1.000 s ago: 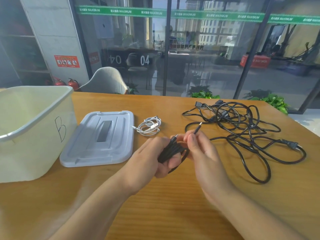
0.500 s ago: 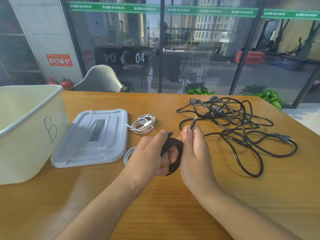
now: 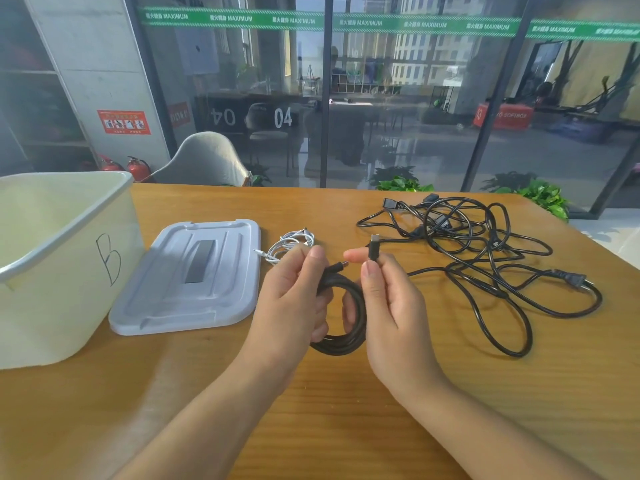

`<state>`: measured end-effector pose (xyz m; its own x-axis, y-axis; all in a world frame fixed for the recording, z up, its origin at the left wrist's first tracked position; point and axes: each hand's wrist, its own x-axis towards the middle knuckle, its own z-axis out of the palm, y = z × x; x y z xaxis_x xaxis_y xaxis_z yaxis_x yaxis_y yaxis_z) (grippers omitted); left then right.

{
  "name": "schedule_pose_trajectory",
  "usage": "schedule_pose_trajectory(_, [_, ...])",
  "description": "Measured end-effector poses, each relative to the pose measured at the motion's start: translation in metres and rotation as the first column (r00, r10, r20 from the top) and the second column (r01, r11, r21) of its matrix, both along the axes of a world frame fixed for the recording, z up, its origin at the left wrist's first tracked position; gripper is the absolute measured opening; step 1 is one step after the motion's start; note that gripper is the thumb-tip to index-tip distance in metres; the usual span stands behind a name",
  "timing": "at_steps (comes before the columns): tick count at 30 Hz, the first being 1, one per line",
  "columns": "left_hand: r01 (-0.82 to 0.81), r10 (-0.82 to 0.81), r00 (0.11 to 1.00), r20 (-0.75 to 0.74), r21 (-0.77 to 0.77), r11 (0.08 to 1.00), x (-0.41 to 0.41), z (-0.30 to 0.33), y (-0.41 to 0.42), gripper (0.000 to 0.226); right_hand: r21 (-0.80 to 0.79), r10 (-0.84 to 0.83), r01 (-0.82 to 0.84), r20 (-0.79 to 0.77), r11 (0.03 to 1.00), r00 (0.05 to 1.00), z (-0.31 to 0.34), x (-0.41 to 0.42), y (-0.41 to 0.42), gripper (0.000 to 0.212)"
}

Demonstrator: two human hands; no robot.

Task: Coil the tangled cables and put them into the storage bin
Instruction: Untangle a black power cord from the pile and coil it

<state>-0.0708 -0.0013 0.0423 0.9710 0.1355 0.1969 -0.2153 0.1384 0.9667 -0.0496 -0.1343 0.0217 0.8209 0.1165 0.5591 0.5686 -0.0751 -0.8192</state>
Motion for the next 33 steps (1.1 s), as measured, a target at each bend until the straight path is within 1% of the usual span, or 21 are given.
schedule_pose_trajectory(4, [-0.014,0.012,0.999,0.048,0.051,0.999,-0.002,0.001,-0.001,0.042,0.016,0.021,-0.021,0.006,1.0,1.0,0.001,0.0,-0.002,0.026])
schedule_pose_trajectory(7, [0.02,-0.026,0.997,0.075,0.078,0.997,-0.002,0.004,-0.001,0.049,0.034,0.055,-0.054,-0.023,0.998,0.998,0.006,0.001,-0.005,0.023])
schedule_pose_trajectory(9, [0.056,-0.06,0.997,0.053,0.08,0.995,-0.002,0.006,0.002,0.055,0.049,0.13,-0.127,-0.064,0.991,0.99,0.01,0.003,-0.008,0.023])
schedule_pose_trajectory(11, [0.094,-0.097,0.995,0.032,0.079,0.992,0.0,0.006,0.005,0.054,0.049,0.192,-0.188,-0.095,0.981,0.977,0.012,0.005,-0.012,0.023])
schedule_pose_trajectory(12, [0.097,-0.1,0.995,0.029,0.08,0.992,0.0,0.005,0.005,0.053,0.047,0.194,-0.19,-0.105,0.981,0.975,0.012,0.005,-0.012,0.023])
schedule_pose_trajectory(13, [0.078,-0.081,0.996,0.035,0.087,0.993,0.001,0.004,0.005,0.052,0.049,0.181,-0.177,-0.109,0.983,0.977,0.011,0.004,-0.011,0.024])
schedule_pose_trajectory(15, [-0.028,0.017,0.996,0.086,0.138,0.99,0.004,0.0,0.001,0.045,0.063,0.136,-0.129,-0.11,0.99,0.985,0.007,0.002,-0.006,0.029])
schedule_pose_trajectory(18, [-0.195,0.145,0.969,0.201,0.253,0.948,0.005,-0.004,-0.006,0.037,0.09,0.076,-0.066,-0.107,0.994,0.991,0.003,-0.003,0.002,0.036])
schedule_pose_trajectory(21, [-0.287,0.201,0.942,0.268,0.334,0.898,0.004,-0.006,-0.011,0.035,0.133,0.023,-0.009,-0.099,0.991,0.995,0.002,-0.006,0.005,0.041])
schedule_pose_trajectory(24, [-0.318,0.216,0.929,0.301,0.348,0.882,0.004,-0.006,-0.015,0.034,0.134,0.001,0.011,-0.09,0.991,0.996,0.004,-0.007,0.004,0.043])
schedule_pose_trajectory(28, [-0.258,0.152,0.936,0.316,0.324,0.91,0.001,-0.008,-0.018,0.031,0.057,-0.046,0.047,-0.03,0.997,0.998,0.004,-0.004,0.002,0.034])
schedule_pose_trajectory(31, [-0.134,0.058,0.961,0.27,0.27,0.954,-0.001,-0.01,-0.019,0.026,0.056,-0.075,0.076,-0.035,0.995,0.997,0.007,-0.001,-0.001,0.031])
schedule_pose_trajectory(33, [-0.054,-0.012,0.965,0.263,0.244,0.968,-0.004,-0.011,-0.021,0.018,0.075,-0.083,0.087,-0.054,0.993,0.995,0.01,0.002,-0.004,0.03])
